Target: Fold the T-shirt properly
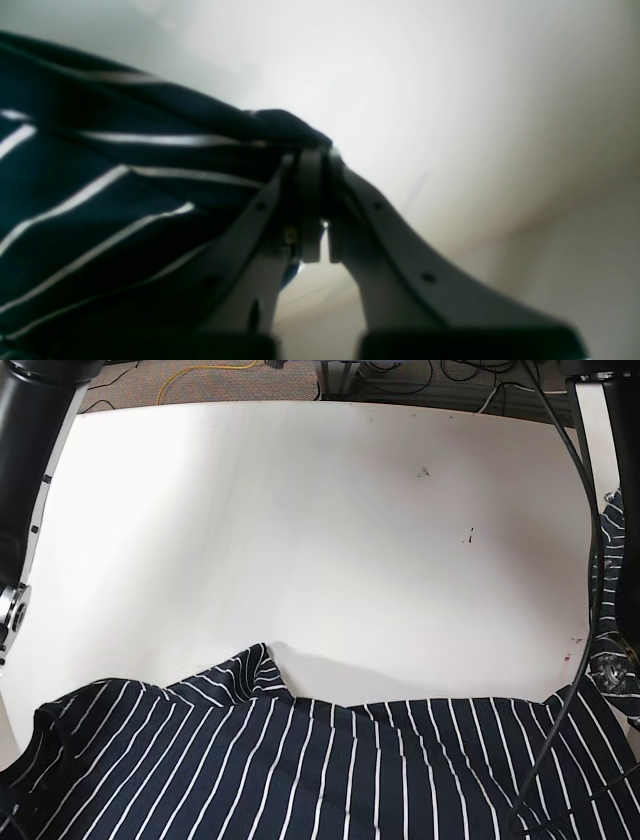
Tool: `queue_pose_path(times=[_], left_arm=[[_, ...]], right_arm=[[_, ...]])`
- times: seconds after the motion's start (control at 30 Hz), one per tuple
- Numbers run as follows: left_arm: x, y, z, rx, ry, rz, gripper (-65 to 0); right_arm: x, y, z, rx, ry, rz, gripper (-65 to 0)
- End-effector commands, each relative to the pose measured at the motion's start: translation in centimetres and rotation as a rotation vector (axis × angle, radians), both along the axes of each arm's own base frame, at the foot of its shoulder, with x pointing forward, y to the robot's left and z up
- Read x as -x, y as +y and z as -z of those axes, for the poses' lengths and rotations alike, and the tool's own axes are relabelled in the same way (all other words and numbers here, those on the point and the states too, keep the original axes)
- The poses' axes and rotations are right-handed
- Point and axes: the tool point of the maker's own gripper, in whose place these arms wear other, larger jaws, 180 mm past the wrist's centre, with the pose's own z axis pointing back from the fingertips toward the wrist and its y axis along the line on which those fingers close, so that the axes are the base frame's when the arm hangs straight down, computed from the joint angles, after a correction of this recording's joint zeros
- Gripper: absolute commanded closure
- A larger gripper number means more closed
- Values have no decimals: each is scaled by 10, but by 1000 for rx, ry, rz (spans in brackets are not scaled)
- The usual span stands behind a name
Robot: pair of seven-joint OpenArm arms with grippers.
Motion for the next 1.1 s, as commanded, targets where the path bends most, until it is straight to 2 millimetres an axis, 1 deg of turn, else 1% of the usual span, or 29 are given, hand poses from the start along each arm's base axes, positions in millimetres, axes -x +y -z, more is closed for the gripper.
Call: queue_pose_path(times=[0.0, 0.23, 0.4, 0.53, 0.57, 0.63, 0.77, 0.87, 0.9, 1.0, 1.07], left_arm=[[10, -1, -19, -2, -58, 10, 0], [9, 0, -17, 3, -55, 8, 0], [9, 2, -17, 0, -53, 6, 0], [5, 3, -14, 3, -39, 7, 0], [2, 3, -9, 4, -26, 9, 0], [-3, 3, 0, 4, -5, 8, 0], [-8, 2, 15, -3, 18, 3, 0], [-16, 2, 32, -5, 54, 0, 0], [-18, 7, 41, -6, 73, -9, 0], [-25, 14, 61, -4, 118, -24, 0], [-29, 14, 70, -2, 138, -23, 0]], right_arm=[[8, -1, -16, -3, -45, -1, -8], [8, 1, -16, -2, -46, -9, -8], [9, -1, -16, 0, -46, -4, -8], [9, -5, -15, -2, -43, 8, -8], [9, -8, -14, -2, -38, 14, -8], [5, -11, -4, -1, -15, 20, -8], [0, -12, 12, 4, 22, 28, -8], [-6, -12, 26, 3, 52, 27, -8], [-8, -14, 33, -3, 67, 28, -8], [-12, -19, 48, -26, 89, 24, -8], [-17, -18, 56, -31, 98, 2, -8]])
